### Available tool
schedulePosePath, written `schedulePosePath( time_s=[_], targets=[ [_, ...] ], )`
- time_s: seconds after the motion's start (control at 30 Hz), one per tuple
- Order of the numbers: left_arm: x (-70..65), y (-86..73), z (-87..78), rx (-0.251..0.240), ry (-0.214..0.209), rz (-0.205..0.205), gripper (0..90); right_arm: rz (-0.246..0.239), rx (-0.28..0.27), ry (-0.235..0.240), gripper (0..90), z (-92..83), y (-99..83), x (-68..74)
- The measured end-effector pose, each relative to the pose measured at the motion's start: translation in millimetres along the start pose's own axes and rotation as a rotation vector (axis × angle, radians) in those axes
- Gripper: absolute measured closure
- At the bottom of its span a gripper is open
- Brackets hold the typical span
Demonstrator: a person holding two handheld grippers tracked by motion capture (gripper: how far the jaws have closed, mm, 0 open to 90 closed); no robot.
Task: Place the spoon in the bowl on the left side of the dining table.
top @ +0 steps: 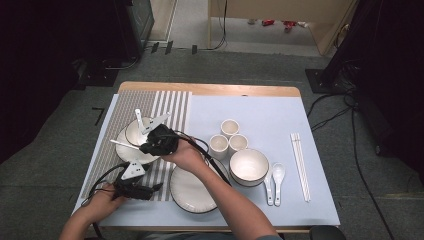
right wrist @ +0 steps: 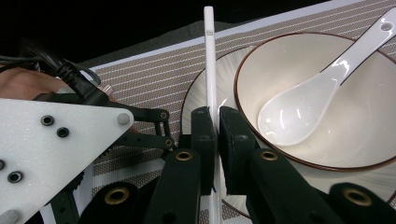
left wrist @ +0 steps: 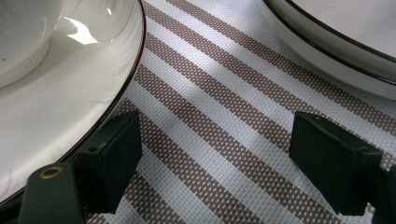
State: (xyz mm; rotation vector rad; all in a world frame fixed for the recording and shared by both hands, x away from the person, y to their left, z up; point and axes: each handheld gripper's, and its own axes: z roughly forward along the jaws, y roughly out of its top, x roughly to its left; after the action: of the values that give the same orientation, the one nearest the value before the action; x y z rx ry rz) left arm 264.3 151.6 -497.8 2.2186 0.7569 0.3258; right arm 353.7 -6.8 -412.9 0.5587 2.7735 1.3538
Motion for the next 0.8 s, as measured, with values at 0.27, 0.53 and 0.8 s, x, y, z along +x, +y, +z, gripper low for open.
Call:
schedulePosePath(
  time_s=[0.27,0.53,0.8],
  targets=[
    [0.0,-0.1,0.2,-0.003,0.0,-0.001,17.5,0.0,0.009,-0.001,85.4,6.2,-0.3,-0.7],
    [0.0,-0.1,0.1,-0.001,0.0,0.0,17.5,0.0,0.0,0.007,85.4,12.0,-0.4,-3.1],
    [0.0,-0.1,0.0,-0.001,0.0,0.001,17.5,-0.011,0.015,0.006,85.5,18.9,0.9,-2.6]
  ],
)
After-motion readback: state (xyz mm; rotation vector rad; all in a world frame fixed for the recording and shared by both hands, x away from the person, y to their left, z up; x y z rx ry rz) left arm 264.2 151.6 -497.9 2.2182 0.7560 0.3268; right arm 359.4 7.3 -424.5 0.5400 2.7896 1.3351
